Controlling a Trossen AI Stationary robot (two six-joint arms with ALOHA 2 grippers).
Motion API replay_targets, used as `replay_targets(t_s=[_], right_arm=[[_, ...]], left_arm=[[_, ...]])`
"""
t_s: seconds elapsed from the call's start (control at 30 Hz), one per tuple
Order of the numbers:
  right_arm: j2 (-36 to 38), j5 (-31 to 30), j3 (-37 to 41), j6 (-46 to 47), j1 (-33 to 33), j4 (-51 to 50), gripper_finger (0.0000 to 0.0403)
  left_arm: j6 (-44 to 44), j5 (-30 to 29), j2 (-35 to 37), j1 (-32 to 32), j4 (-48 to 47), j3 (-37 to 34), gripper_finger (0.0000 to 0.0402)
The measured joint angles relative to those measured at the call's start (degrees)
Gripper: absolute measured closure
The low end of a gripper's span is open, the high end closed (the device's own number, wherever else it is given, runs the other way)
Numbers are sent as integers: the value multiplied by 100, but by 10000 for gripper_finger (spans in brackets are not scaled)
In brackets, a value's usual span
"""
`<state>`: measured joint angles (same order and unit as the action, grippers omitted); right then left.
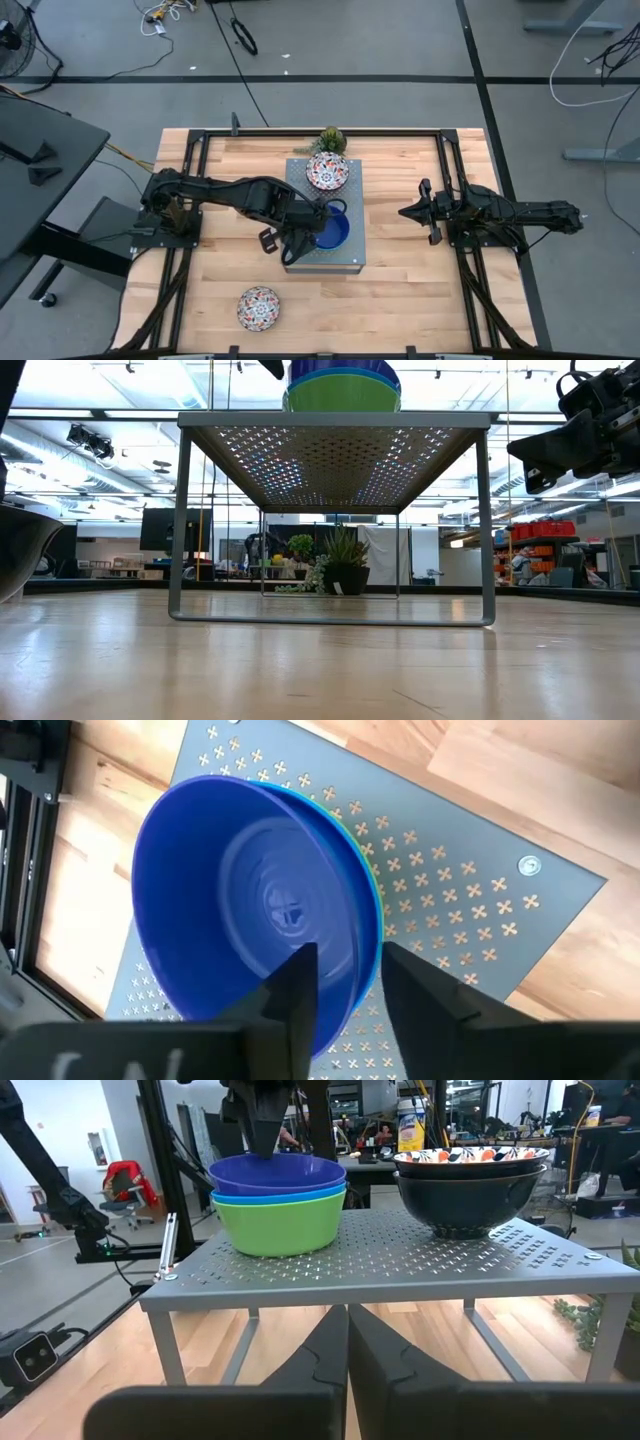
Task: Pick & Place Mini bowls
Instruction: Stack the blue bowl on the light blue bowl on the shelf
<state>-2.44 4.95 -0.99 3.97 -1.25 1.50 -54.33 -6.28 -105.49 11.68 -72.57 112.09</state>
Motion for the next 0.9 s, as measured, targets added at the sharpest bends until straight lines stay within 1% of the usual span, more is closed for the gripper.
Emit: replay_targets(t_s=[0.13, 0.27, 0.6, 0.8, 0.9], right_arm=[[0, -1, 0, -1, 1, -2, 392], [0, -2, 0, 0, 1, -2, 392], [2, 0, 0, -2, 1, 0, 392], [2, -2, 0, 0, -1, 2, 392], [2, -2, 2, 0, -1, 2, 392]], left_arm=[[122, -7, 0, 0, -10, 0, 263], [294, -7, 25, 0, -108, 0, 255], [597, -113, 346, 0, -232, 9, 259], [1238, -136, 564, -59, -133, 9, 260], [1671, -138, 606, -136, -18, 9, 271]])
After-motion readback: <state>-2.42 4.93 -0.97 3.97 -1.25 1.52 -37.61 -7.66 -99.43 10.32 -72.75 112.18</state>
